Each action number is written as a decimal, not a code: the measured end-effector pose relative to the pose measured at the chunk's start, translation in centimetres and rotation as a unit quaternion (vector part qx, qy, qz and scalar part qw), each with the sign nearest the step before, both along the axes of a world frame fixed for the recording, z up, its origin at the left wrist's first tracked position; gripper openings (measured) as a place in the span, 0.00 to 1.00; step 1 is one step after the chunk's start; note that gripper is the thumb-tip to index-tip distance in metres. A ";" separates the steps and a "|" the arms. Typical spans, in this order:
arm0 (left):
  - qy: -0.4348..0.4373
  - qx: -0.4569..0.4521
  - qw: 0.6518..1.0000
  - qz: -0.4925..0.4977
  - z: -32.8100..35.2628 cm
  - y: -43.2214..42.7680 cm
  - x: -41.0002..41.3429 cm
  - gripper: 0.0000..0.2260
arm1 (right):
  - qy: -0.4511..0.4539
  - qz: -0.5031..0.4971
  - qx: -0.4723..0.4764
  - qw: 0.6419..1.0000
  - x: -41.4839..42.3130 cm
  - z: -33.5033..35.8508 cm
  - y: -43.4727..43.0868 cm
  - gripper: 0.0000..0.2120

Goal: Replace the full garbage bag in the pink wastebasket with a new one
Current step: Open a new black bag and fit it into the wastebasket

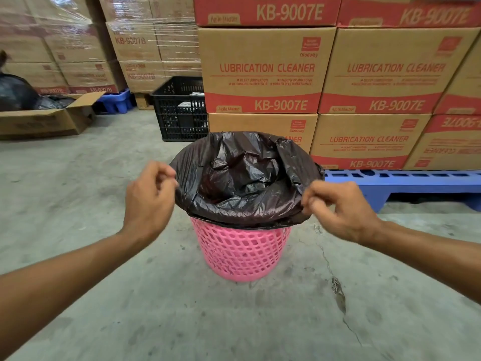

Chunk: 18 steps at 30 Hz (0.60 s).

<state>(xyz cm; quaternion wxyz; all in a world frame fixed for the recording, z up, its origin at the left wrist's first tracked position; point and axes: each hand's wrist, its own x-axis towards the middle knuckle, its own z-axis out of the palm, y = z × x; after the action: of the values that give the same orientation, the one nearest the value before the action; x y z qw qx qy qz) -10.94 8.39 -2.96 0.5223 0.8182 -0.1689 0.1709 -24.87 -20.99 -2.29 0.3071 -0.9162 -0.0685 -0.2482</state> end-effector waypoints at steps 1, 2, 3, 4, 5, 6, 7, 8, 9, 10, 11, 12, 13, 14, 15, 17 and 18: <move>0.040 0.007 0.998 0.057 0.2 -0.2 1.6 0.06 | -0.006 -0.056 0.022 0.998 0.6 0.5 -0.2 0.12; 0.097 0.017 0.990 0.103 0.4 -0.4 3.2 0.07 | 0.001 -0.120 0.027 0.992 1.4 0.9 -0.6 0.11; 0.161 0.005 0.979 0.121 0.6 -0.6 4.5 0.08 | 0.024 -0.188 0.028 0.982 2.6 1.1 -1.4 0.10; 0.218 -0.030 0.969 0.112 0.6 -0.9 5.6 0.07 | 0.057 -0.243 0.040 0.967 3.6 1.4 -2.1 0.09; 0.260 -0.066 0.959 0.093 0.5 -1.3 6.2 0.03 | 0.095 -0.277 0.079 0.953 4.7 1.5 -2.7 0.09; 0.288 -0.093 0.950 0.074 0.3 -1.6 6.6 0.01 | 0.130 -0.283 0.147 0.939 5.5 1.5 -3.2 0.08; 0.309 -0.121 0.941 0.063 0.2 -1.9 6.9 0.03 | 0.163 -0.267 0.232 0.921 6.2 1.4 -3.5 0.08; 0.326 -0.153 0.931 0.058 0.1 -2.1 7.2 0.03 | 0.190 -0.245 0.312 0.898 6.6 1.4 -3.5 0.08; 0.343 -0.183 0.920 0.054 0.1 -2.1 7.4 0.03 | 0.213 -0.228 0.370 0.875 7.0 1.3 -3.5 0.09; 0.357 -0.204 0.910 0.053 -0.1 -2.0 7.7 0.03 | 0.224 -0.219 0.416 0.854 7.3 1.3 -3.5 0.10; 0.361 -0.214 0.906 0.055 -0.3 -1.8 8.0 0.03 | 0.230 -0.215 0.457 0.832 7.6 1.2 -3.5 0.11; 0.362 -0.209 0.907 0.058 -0.5 -1.6 8.3 0.03 | 0.235 -0.210 0.495 0.810 7.8 1.0 -3.5 0.11; 0.360 -0.193 0.911 0.062 -0.6 -1.3 8.6 0.03 | 0.236 -0.208 0.526 0.790 8.2 0.7 -3.8 0.11; 0.355 -0.175 0.916 0.065 -0.7 -1.1 8.9 0.03 | 0.233 -0.207 0.554 0.772 8.6 0.4 -4.0 0.11; 0.353 -0.162 0.919 0.067 -0.8 -1.1 9.0 0.04 | 0.226 -0.206 0.577 0.757 9.0 -0.1 -4.4 0.10; 0.359 -0.137 0.920 0.075 -1.1 -1.2 8.8 0.07 | 0.215 -0.205 0.620 0.726 9.4 -0.9 -5.2 0.07; 0.363 -0.117 0.921 0.079 -1.5 -1.3 8.7 0.08 | 0.216 -0.207 0.631 0.716 9.4 -1.3 -5.5 0.08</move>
<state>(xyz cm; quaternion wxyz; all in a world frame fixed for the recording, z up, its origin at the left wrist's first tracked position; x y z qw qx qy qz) -2.27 7.10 -4.51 0.6242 0.7683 0.1187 -0.0781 -15.48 -26.44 -3.57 0.7614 -0.5296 0.3638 -0.0861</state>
